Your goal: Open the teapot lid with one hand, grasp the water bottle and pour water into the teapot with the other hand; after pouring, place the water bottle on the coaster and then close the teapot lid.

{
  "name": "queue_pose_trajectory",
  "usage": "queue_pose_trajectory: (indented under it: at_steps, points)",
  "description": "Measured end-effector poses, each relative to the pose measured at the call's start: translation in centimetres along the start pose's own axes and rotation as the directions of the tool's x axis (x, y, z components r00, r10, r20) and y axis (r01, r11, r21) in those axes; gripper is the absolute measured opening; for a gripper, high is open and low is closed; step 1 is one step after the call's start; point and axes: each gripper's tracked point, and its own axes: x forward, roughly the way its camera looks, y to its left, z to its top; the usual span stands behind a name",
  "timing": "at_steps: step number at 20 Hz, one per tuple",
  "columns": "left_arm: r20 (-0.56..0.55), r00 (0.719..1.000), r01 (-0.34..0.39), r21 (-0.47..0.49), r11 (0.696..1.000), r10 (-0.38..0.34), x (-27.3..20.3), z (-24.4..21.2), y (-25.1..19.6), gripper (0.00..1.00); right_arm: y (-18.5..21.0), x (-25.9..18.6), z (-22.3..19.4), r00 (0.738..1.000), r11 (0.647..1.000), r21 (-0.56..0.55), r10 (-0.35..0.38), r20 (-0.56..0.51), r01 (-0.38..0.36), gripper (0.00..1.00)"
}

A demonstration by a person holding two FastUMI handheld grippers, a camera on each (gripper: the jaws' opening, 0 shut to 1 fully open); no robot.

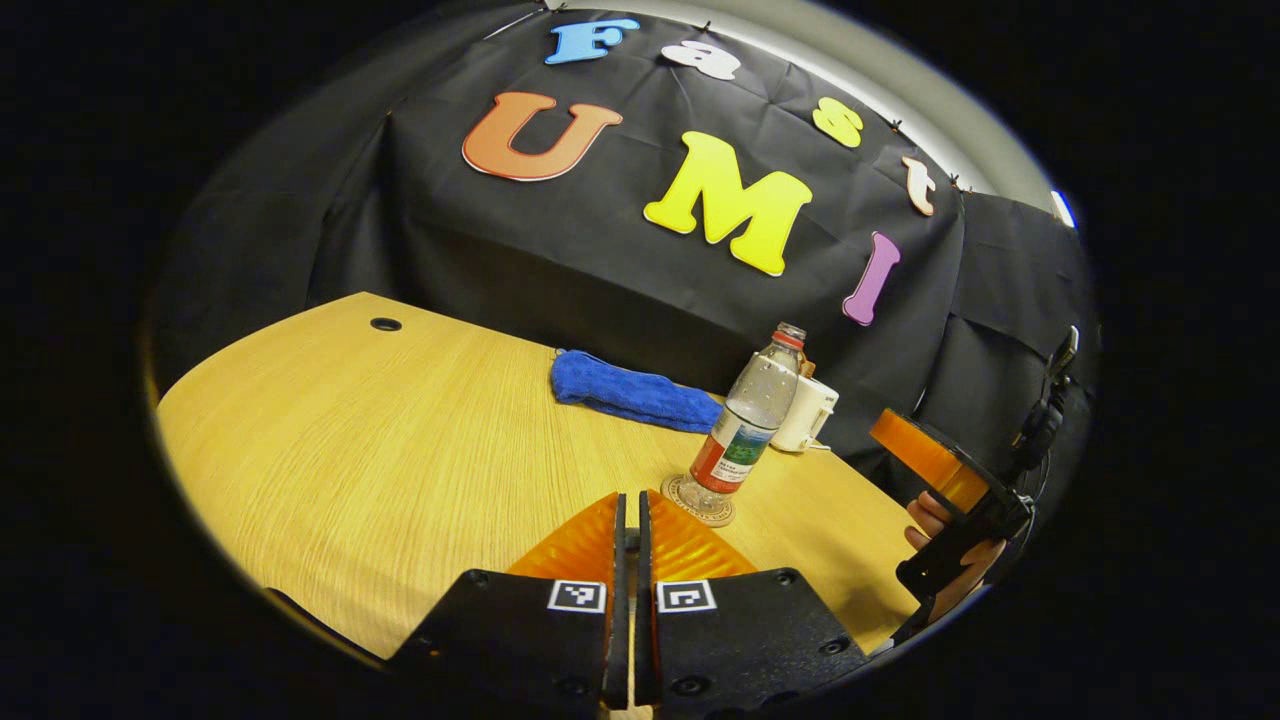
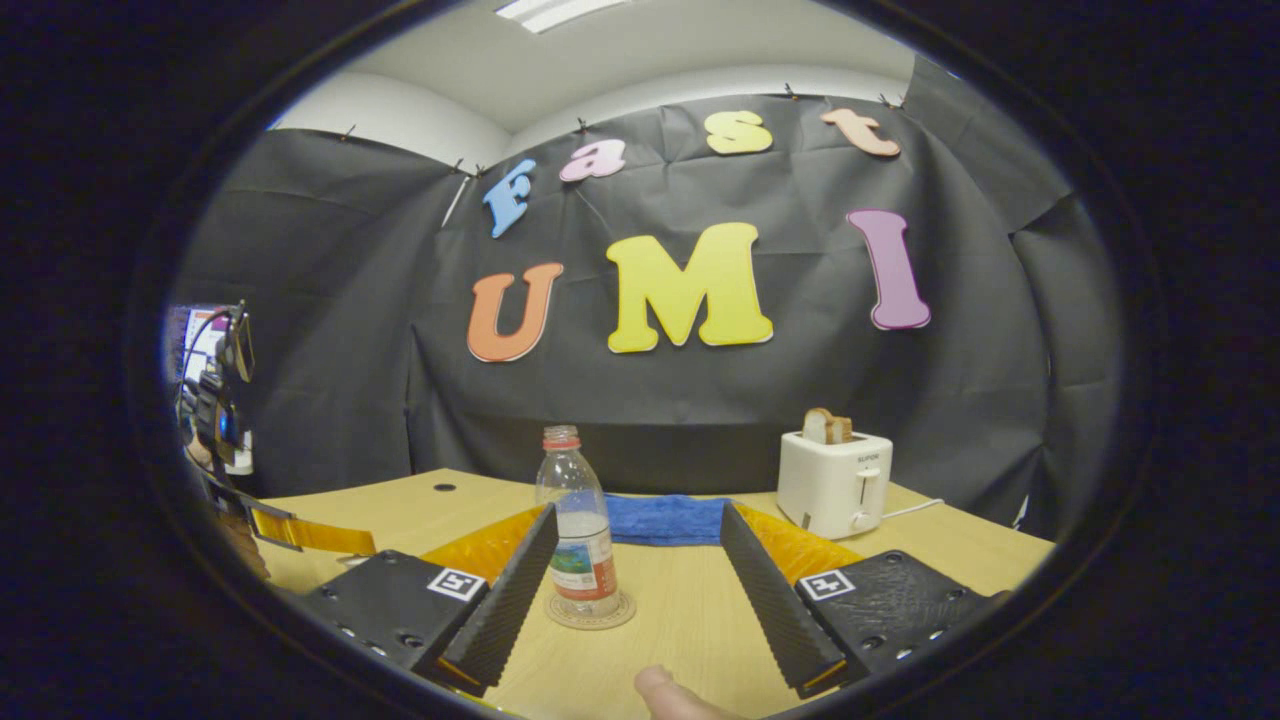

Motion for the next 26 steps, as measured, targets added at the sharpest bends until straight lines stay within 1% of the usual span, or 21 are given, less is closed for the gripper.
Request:
queue_pose_trajectory:
  at_steps: [3, 10, 14, 18, 19, 20, 21, 24, 26]
  points:
    - [-0.009, 0.999, -0.031, 0.02, 0.999, 0.032, 0.6, -0.7, 0.3, 0.05, 0.3, -0.3, -0.2, 1.0, 1.0, -0.011, 0.005, 0.004, -0.005, 0.98]
    - [-0.003, 0.995, -0.098, 0.16, 0.982, 0.099, 0.9, -1.3, 0.3, 0.05, 0.9, -0.6, -0.9, 1.0, 0.999, -0.054, 0.009, -0.004, -0.009, 0.99]
    - [0.015, 0.988, -0.151, 0.263, 0.953, 0.153, 1.0, -1.3, 0.4, 0.05, 1.0, -0.8, -1.2, 1.0, 0.998, -0.066, 0.009, -0.005, -0.01, 0.99]
    - [0.049, 0.978, -0.206, 0.366, 0.907, 0.202, 1.1, -1.4, 0.5, 0.05, 0.8, -1.0, -1.4, 1.0, 0.997, -0.08, 0.005, -0.007, -0.006, 0.98]
    - [0.052, 0.977, -0.21, 0.376, 0.903, 0.206, 1.2, -1.5, 0.4, 0.05, 0.8, -1.0, -1.5, 1.0, 0.997, -0.082, 0.002, -0.008, -0.003, 0.98]
    - [0.055, 0.976, -0.216, 0.378, 0.9, 0.212, 1.1, -1.5, 0.5, 0.0, 0.8, -1.0, -1.6, 1.0, 0.997, -0.082, 0.001, -0.01, -0.002, 0.97]
    - [0.055, 0.975, -0.221, 0.38, 0.898, 0.217, 1.2, -1.5, 0.4, 0.05, 0.7, -1.1, -1.6, 1.0, 0.997, -0.082, 0.001, -0.013, -0.002, 0.97]
    - [0.051, 0.972, -0.23, 0.389, 0.892, 0.228, 1.1, -1.5, 0.4, 0.05, 0.4, -1.4, -1.4, 1.0, 0.996, -0.09, -0.008, -0.011, 0.007, 0.97]
    - [0.048, 0.971, -0.232, 0.401, 0.886, 0.233, 1.2, -1.4, 0.0, 0.08, 0.2, -1.7, -0.9, 1.0, 0.995, -0.1, -0.016, 0.002, 0.016, 0.97]
